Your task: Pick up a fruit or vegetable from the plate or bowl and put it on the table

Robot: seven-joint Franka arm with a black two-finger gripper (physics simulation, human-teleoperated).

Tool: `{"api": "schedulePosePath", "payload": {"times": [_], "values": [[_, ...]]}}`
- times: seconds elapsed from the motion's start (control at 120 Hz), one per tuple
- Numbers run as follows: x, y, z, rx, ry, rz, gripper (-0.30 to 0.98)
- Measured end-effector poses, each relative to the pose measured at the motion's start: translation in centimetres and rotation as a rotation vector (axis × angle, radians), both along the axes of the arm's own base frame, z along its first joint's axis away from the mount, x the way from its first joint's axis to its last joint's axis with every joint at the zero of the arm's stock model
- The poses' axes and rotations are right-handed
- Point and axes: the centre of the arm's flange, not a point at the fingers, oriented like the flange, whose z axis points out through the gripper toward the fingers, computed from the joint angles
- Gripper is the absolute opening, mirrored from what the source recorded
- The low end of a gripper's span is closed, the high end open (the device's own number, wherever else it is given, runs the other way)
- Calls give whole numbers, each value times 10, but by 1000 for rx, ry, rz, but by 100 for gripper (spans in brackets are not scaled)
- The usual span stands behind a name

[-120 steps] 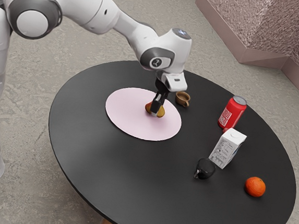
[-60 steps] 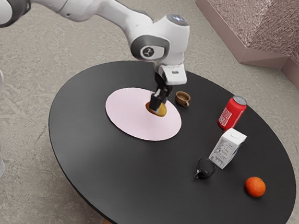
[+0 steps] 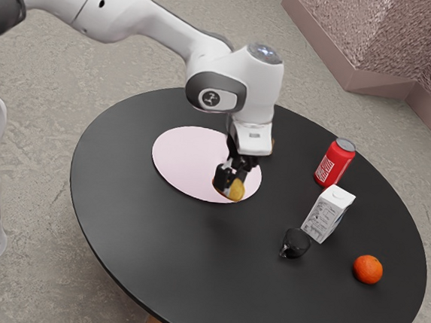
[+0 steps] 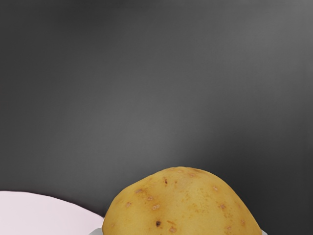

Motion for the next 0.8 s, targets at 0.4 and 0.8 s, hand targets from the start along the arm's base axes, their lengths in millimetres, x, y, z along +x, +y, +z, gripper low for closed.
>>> {"api": "schedulePosePath", "payload": {"times": [0.4,0.8], "values": [[-7,-28,1,-6,4,-50,46],[70,68,167,-92,-174,229,67]]}}
